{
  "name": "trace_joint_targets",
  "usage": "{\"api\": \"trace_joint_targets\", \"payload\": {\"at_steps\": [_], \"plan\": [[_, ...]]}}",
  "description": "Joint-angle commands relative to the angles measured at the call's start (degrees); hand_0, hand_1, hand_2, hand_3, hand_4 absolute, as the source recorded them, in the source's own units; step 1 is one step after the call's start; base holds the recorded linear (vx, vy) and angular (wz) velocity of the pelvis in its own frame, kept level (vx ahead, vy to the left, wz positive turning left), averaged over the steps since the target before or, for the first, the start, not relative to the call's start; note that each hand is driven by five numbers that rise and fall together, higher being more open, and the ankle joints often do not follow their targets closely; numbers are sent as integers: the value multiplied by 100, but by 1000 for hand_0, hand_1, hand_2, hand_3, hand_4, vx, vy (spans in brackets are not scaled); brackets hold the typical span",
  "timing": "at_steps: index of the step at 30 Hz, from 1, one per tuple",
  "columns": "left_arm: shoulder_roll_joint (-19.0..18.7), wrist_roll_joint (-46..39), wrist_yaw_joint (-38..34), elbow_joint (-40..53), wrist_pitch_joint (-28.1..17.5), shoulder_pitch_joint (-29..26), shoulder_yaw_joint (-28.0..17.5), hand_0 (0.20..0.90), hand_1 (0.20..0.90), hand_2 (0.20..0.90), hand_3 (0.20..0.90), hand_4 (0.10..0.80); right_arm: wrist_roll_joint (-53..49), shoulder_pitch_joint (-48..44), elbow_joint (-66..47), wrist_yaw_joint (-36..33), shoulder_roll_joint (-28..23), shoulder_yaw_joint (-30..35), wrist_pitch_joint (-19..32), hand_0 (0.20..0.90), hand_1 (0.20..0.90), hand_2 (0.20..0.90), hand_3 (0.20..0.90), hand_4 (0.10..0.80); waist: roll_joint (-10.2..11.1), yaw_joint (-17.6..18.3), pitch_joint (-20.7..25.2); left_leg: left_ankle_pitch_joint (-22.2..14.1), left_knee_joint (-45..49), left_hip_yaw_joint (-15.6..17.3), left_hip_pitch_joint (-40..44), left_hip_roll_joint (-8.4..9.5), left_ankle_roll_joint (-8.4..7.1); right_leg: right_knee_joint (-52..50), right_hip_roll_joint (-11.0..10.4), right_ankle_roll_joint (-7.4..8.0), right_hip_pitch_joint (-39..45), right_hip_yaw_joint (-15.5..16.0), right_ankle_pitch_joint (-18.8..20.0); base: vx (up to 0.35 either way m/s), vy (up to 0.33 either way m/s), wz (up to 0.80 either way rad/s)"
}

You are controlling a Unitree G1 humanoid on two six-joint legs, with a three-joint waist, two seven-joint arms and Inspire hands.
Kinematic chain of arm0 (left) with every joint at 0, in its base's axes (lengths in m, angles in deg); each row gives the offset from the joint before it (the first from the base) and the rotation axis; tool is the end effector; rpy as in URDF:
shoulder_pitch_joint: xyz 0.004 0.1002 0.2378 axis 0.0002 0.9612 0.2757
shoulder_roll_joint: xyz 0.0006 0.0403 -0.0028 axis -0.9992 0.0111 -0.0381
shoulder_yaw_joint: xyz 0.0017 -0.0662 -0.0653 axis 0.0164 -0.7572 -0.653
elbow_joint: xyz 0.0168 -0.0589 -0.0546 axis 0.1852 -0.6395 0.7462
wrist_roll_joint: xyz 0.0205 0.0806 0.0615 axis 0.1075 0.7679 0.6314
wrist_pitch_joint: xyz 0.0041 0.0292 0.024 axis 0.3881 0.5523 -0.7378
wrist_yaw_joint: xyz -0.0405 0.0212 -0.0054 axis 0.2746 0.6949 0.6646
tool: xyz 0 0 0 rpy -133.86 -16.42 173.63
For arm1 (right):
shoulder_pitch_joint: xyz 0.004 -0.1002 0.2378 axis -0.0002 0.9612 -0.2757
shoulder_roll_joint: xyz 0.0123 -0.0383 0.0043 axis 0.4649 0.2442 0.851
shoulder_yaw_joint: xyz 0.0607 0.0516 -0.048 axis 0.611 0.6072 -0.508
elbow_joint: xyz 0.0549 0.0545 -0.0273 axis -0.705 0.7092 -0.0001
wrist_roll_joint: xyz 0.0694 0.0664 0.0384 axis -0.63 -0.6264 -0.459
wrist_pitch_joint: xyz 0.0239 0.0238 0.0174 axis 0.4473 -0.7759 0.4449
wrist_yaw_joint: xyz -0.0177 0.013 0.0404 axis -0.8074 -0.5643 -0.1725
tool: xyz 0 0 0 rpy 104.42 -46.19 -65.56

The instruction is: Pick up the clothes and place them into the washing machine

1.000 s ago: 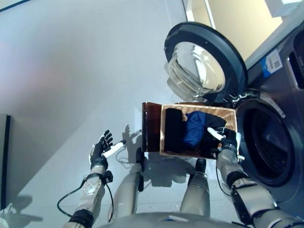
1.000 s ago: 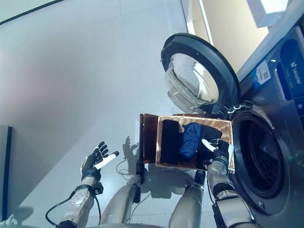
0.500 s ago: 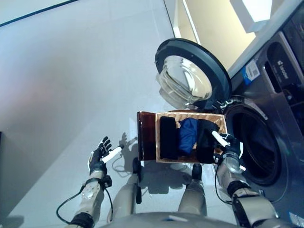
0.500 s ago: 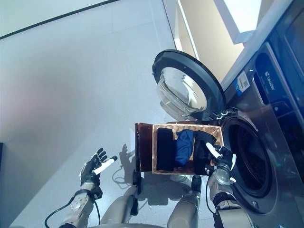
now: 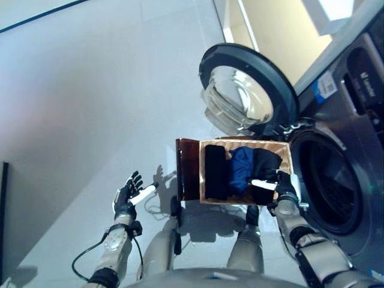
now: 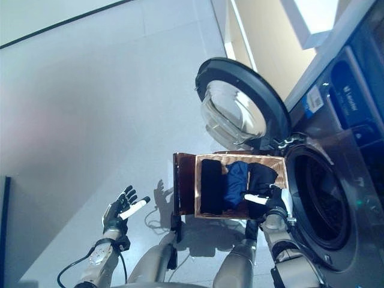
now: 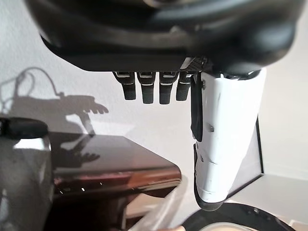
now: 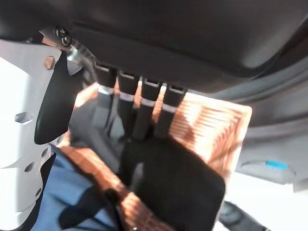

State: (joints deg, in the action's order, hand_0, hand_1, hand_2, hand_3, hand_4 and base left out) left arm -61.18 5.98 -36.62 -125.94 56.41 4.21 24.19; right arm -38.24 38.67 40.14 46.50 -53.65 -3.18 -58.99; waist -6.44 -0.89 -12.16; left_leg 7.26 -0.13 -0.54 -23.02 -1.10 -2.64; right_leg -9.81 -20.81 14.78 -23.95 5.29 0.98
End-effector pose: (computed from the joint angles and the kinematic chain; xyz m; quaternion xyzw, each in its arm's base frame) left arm 0.1460 0.1890 -0.0609 -0.0719 0.2041 0.1052 0.9706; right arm 0.2138 -0.2579 -0.0331 -0.2478 0.2769 -0.2318 0.8990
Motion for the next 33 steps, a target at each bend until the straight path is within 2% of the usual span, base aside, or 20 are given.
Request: {"api": "trace_joint_targets", "payload": {"at_steps": [1, 6, 12, 20, 21, 25, 31, 33], "plan": [[-265, 36, -89, 618, -460, -38, -253, 900, 900, 900, 900, 800, 206, -587, 21, -440, -489, -187, 66, 900, 900, 900, 900, 800, 68, -142, -227, -518, 687, -83, -59, -152, -449, -60, -149, -311, -389, -132, 743, 0, 0, 0], [-327, 29, -95, 643, -464, 40, -254, 900, 900, 900, 900, 800, 174, -754, 66, -605, -470, -145, 68, 900, 900, 900, 900, 800, 41, -161, -275, -558, 797, -75, -140, -138, -426, -125, -141, -323, -449, -163, 734, -1, 5, 2], [-333, -8, -279, 454, -520, -25, -332, 900, 900, 900, 900, 800, 54, -116, -1357, -767, -267, 126, 326, 900, 900, 900, 900, 800, 208, 15, -231, -618, 802, -21, -170, -165, -408, -103, -118, -306, -542, -232, 766, 0, 0, -2], [-309, -20, -341, 387, -549, -21, -410, 900, 900, 900, 900, 800, -99, 183, -1610, -1003, -101, 477, 450, 900, 900, 900, 900, 800, 248, 96, -179, -638, 844, 0, -249, -178, -422, -103, -106, -310, -602, -236, 770, -1, 0, -2], [-325, -33, -341, 329, -548, 34, -460, 900, 900, 900, 900, 800, -98, 366, -1978, -992, -36, 525, 495, 900, 900, 900, 900, 800, 270, 128, -166, -641, 833, 0, -229, -188, -420, -83, -85, -311, -583, -246, 772, 0, 0, 0], [-343, -32, -370, 294, -567, 75, -484, 900, 900, 900, 900, 800, -50, 570, -2238, -1040, -4, 621, 505, 900, 900, 900, 900, 800, 301, 157, -129, -641, 801, 3, -184, -203, -418, -77, -69, -303, -553, -258, 779, 0, 0, 0], [-362, 8, -404, 282, -576, -15, -429, 900, 900, 900, 900, 800, 48, 480, -2039, -1157, -9, 632, 450, 900, 900, 900, 900, 800, 287, 143, -122, -640, 824, 0, -237, -179, -418, -53, -92, -298, -600, -259, 812, -21, -2, 0], [-358, 46, -378, 379, -564, -11, -391, 900, 900, 900, 900, 800, 233, 276, -1658, -1237, -97, 518, 302, 900, 900, 900, 900, 800, 246, 103, -143, -625, 836, 0, -296, -139, -411, -54, -105, -301, -647, -269, 826, -47, 4, 0]]}}
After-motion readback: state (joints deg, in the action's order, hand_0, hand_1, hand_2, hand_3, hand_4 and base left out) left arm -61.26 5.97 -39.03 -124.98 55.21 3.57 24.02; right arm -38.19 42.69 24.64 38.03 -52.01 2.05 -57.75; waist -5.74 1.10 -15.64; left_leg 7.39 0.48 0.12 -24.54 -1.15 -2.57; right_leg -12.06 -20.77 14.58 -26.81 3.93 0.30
